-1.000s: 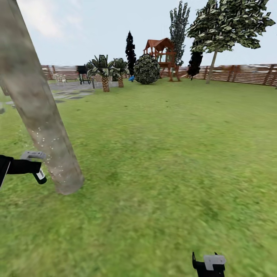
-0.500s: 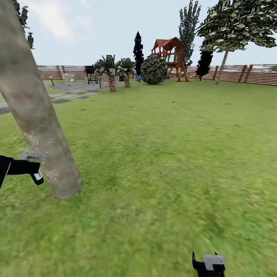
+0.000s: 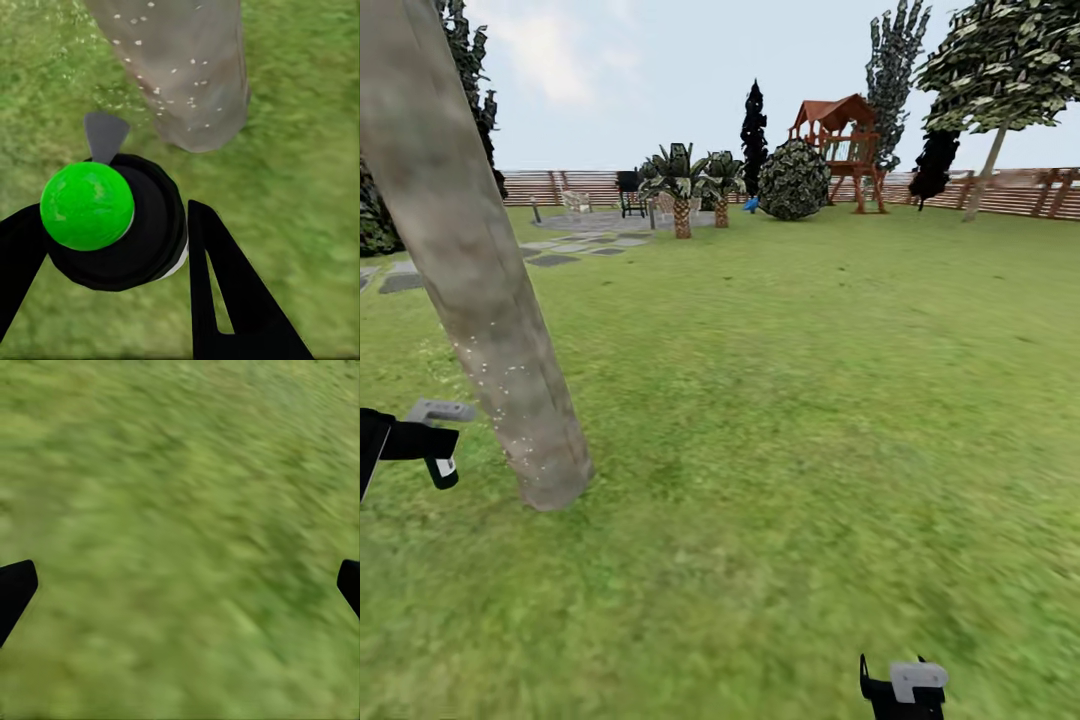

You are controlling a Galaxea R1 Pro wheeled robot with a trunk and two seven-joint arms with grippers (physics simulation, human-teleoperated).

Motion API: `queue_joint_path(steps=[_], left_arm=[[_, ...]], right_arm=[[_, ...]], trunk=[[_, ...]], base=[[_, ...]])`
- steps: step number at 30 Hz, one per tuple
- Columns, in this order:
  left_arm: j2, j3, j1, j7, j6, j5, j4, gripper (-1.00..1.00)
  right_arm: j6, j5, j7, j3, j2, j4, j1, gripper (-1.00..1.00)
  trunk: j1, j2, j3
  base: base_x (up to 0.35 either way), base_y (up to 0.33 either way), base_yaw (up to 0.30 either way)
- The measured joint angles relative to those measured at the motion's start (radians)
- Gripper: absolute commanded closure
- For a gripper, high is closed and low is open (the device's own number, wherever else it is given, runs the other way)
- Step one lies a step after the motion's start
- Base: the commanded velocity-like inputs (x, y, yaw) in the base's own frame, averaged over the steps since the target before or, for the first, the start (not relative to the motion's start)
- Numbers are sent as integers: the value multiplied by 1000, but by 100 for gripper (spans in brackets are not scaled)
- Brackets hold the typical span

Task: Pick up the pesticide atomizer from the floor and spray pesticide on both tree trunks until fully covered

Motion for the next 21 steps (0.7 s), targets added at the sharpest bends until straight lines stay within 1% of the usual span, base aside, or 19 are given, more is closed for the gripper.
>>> queue_joint_path(steps=[8,11,13,21], left_arm=[[-3,-3,1,0,-3,-1,6,100],[-3,-3,20,1,-7,-2,17,100],[-3,-2,29,1,-9,-3,22,100],[-5,-4,37,1,-9,-2,23,100]], right_arm=[[0,0,0,0,0,0,0,-100],[0,0,0,0,0,0,0,-100],[0,0,0,0,0,0,0,-100],[0,0,0,0,1,0,0,-100]], trunk=[[0,0,0],[0,0,0],[0,0,0],[0,0,0]], base=[[207,-143,6],[237,-175,45],[237,-176,211],[232,-189,268]])
